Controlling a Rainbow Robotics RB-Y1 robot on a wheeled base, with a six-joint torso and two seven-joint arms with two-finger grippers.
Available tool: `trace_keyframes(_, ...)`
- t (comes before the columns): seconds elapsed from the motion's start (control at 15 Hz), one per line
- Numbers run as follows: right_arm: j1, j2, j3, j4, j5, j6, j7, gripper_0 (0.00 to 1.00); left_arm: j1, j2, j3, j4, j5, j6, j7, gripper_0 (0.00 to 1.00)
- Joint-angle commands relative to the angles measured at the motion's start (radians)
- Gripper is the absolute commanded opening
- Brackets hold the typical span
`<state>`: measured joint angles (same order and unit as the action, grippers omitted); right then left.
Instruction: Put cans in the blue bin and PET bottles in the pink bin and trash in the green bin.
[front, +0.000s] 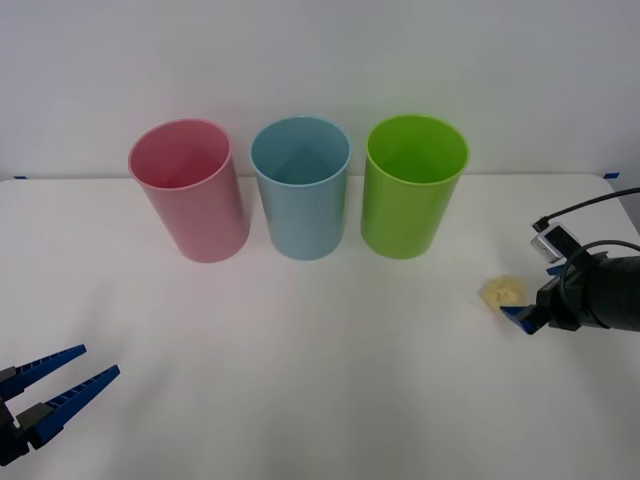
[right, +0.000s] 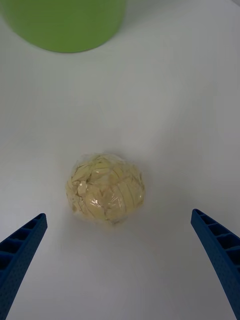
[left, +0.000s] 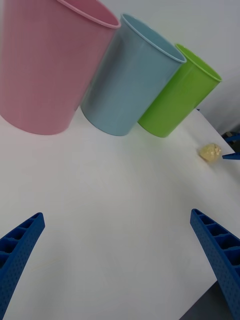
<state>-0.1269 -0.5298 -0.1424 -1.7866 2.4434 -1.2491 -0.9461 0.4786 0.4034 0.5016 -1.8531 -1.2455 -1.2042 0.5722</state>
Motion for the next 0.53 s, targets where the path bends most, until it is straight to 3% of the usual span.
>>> trace_keyframes(0.07,-0.023,0.022,0.011,0.042,0.016,0.010,0.007,1.00,0.000,0.000,0.000,0.000,0.000,0.000,0.000,1.00)
trace_keyframes(0.53,-0.082,0.042,0.072,0.161,0.059,0.083,0.012,1.00,0.000,0.000,0.000,0.000,0.000,0.000,0.000,1.00)
